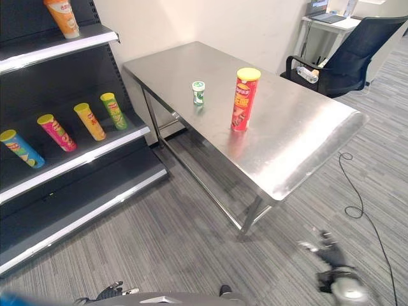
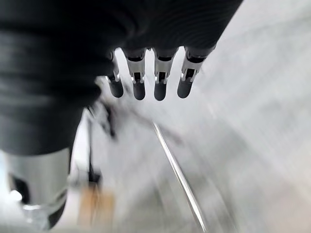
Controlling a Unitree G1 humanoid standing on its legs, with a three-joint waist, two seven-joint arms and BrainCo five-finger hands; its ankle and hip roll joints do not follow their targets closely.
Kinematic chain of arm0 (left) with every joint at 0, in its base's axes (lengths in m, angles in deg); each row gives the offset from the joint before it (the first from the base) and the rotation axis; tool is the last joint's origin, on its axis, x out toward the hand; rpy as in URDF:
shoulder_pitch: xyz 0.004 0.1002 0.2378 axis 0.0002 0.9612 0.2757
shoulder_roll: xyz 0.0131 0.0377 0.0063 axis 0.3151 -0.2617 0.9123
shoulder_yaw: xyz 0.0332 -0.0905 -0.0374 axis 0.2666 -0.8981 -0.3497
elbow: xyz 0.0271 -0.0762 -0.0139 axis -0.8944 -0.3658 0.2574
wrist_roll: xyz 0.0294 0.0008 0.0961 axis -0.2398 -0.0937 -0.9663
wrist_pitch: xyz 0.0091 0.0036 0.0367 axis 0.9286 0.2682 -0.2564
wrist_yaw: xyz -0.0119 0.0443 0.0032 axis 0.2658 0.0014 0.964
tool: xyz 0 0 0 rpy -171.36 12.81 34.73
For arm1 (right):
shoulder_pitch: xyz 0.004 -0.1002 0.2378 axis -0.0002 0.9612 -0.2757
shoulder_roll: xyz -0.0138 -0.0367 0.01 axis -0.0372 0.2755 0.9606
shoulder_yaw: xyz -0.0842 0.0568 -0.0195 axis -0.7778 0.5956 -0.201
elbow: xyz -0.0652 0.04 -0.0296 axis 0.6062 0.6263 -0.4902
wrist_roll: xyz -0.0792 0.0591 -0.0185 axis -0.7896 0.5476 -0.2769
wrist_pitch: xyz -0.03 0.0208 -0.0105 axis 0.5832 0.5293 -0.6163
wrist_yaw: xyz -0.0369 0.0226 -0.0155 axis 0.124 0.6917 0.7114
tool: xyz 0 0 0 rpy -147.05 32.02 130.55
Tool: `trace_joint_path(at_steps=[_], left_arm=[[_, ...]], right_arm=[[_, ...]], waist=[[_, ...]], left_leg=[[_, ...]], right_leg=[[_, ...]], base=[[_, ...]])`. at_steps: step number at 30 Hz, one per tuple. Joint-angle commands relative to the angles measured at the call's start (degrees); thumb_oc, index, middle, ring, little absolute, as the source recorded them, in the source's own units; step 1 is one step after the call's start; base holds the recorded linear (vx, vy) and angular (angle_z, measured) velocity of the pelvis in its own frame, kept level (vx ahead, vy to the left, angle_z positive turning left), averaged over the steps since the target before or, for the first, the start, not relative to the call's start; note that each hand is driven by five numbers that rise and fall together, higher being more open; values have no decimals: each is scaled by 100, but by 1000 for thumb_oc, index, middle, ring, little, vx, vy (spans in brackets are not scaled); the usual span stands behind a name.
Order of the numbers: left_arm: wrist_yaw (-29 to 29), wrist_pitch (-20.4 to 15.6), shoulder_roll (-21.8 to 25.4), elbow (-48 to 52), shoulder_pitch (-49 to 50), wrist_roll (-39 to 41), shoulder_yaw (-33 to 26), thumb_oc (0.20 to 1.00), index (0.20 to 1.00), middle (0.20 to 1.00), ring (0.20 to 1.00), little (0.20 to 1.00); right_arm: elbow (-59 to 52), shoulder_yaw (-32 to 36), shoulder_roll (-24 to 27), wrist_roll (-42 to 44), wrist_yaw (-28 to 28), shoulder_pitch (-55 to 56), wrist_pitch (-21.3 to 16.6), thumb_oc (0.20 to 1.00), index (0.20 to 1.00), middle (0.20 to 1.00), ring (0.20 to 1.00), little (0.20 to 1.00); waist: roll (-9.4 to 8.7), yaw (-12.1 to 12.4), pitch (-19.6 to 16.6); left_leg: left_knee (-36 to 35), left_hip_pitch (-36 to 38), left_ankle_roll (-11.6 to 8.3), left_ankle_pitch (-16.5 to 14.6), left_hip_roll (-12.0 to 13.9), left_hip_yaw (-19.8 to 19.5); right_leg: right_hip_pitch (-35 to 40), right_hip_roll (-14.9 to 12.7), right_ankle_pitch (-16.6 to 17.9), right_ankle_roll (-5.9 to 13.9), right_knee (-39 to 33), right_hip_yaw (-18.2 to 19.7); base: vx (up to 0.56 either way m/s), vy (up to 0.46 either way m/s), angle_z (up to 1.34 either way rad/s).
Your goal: Put the goods on the table back onto the shelves and tidy them up.
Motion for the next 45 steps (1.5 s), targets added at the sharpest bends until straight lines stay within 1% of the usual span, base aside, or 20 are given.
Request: trace_joint_path(at_steps=[1,2,4,5,6,7,9,11,13,15,19,20,21,22,23,30,31,33,36,45], left_arm=[[84,-38,132,-260,-379,-5,-187,1000,1000,1000,1000,1000],[100,-27,141,-260,-358,38,-268,1000,1000,1000,1000,1000],[115,-20,148,-269,-355,62,-298,1000,1000,1000,1000,1000],[131,-7,191,-309,-311,90,-401,1000,1000,1000,1000,1000],[131,-7,183,-311,-314,90,-391,1000,1000,1000,1000,1000],[150,7,199,-306,-281,86,-404,1000,1000,1000,1000,1000],[144,4,207,-302,-259,82,-390,1000,1000,1000,1000,1000],[150,19,218,-260,-209,90,-346,1000,1000,1000,1000,1000],[142,29,222,-190,-182,72,-297,1000,1000,1000,1000,1000],[144,28,225,-159,-189,77,-247,1000,1000,1000,1000,1000],[149,1,235,60,-182,223,-9,1000,1000,1000,1000,1000],[155,-12,238,121,-188,307,109,1000,1000,1000,1000,1000],[155,-12,227,122,-180,307,76,1000,1000,1000,1000,1000],[149,-15,240,153,-191,354,158,1000,1000,1000,1000,1000],[141,-19,262,212,-194,467,255,1000,1000,1000,1000,1000],[157,-26,271,204,-119,678,413,1000,1000,1000,1000,1000],[157,-26,260,204,-118,678,401,1000,1000,1000,1000,1000],[173,-24,254,129,-80,672,453,1000,1000,1000,1000,1000],[138,-11,257,90,-73,677,456,1000,1000,1000,1000,1000],[209,-5,274,123,-46,685,609,1000,1000,1000,1000,1000]], right_arm=[[86,410,312,229,269,-206,-287,1000,1000,1000,1000,1000],[23,785,560,335,267,-136,-291,1000,1000,1000,1000,1000],[-80,990,677,419,286,-98,-328,1000,1000,1000,1000,1000],[-244,1669,1118,825,297,-107,-510,1000,1000,1000,1000,1000],[-247,1687,1123,832,289,-91,-510,1000,1000,1000,1000,1000],[-391,1933,1431,957,287,-181,-600,1000,1000,1000,1000,1000],[-442,1958,1561,951,328,-273,-657,1000,1000,1000,1000,1000],[-721,1898,1900,811,406,-581,-734,1000,1000,1000,1000,1000],[-1304,1450,2272,472,416,-1138,-742,1000,1000,1000,1000,1000],[-1419,1306,2366,410,416,-1320,-760,1000,1000,1000,1000,1000],[-1337,52,2680,273,274,-2550,-706,1000,1000,1000,1000,1000],[-1145,-744,2739,149,197,-3259,-637,1000,1000,1000,1000,1000],[-1104,-843,2743,151,203,-3363,-645,1000,1000,1000,1000,1000],[-990,-1123,2723,149,170,-3621,-619,1000,1000,1000,1000,1000],[-461,-1906,2741,172,99,-4402,-559,1000,1000,1000,1000,1000],[1012,-3355,2590,316,-63,-6070,-349,1000,1000,1000,1000,1000],[1031,-3397,2587,321,-64,-6115,-353,1000,1000,1000,1000,1000],[1716,-3899,2465,36,-28,-6733,-256,1000,1000,1000,1000,1000],[2072,-3873,2389,52,118,-6993,-209,1000,1000,1000,1000,1000],[2745,-4190,2186,138,-215,-7248,-58,1000,1000,1000,1000,1000]], waist=[[-483,-17,50],[-500,-29,43],[-515,-34,40],[-563,-34,11],[-555,-29,10],[-588,-1,-14],[-598,20,-19],[-616,98,-37],[-632,188,-64],[-635,237,-70],[-650,425,-102],[-651,513,-111],[-643,476,-111],[-650,543,-113],[-652,630,-117],[-625,788,-83],[-616,772,-81],[-591,845,-63],[-566,908,-44],[-514,1064,-15]], left_leg=[[29,18,-328,-67,122,15],[29,11,-334,-67,124,8],[29,7,-338,-70,129,0],[29,-17,-359,-53,147,-19],[29,-18,-360,-53,148,-22],[29,-20,-379,-51,166,-25],[29,-15,-385,-56,170,-39],[29,-13,-403,-59,179,-57],[29,22,-429,-59,209,-62],[29,27,-433,-53,213,-78],[29,43,-465,-11,239,-120],[29,42,-480,16,248,-154],[29,43,-480,16,249,-157],[29,42,-485,28,250,-174],[29,37,-499,58,245,-225],[29,4,-532,123,232,-411],[29,5,-532,123,231,-415],[29,-20,-550,162,228,-520],[29,-76,-562,201,224,-640],[29,-229,-605,282,185,-976]], right_leg=[[205,-572,72,626,7,245],[207,-576,71,637,9,220],[203,-576,65,640,17,212],[201,-569,60,638,25,178],[201,-568,60,638,25,174],[210,-557,54,640,20,144],[216,-550,49,639,22,135],[237,-538,34,633,21,103],[278,-520,12,616,14,66],[285,-512,4,608,18,48],[367,-485,-37,572,22,-59],[393,-477,-57,556,30,-115],[396,-476,-58,556,30,-118],[406,-473,-62,547,34,-136],[449,-463,-81,529,34,-187],[541,-435,-136,484,35,-341],[544,-435,-136,484,34,-344],[583,-424,-156,469,23,-434],[600,-415,-178,453,16,-518],[663,-369,-268,404,28,-823]], base=[[-3,6,15],[-3,-1,10],[-3,-10,4],[-2,-15,3],[6,-31,5],[9,-23,3],[4,-11,2],[0,0,0],[2,-18,0],[-6,-9,2],[-12,-34,14],[3,-29,8],[1,-26,6],[1,-27,18],[1,-26,19],[9,-25,19],[23,-27,28],[36,-30,8],[35,-32,20],[38,-28,21]])
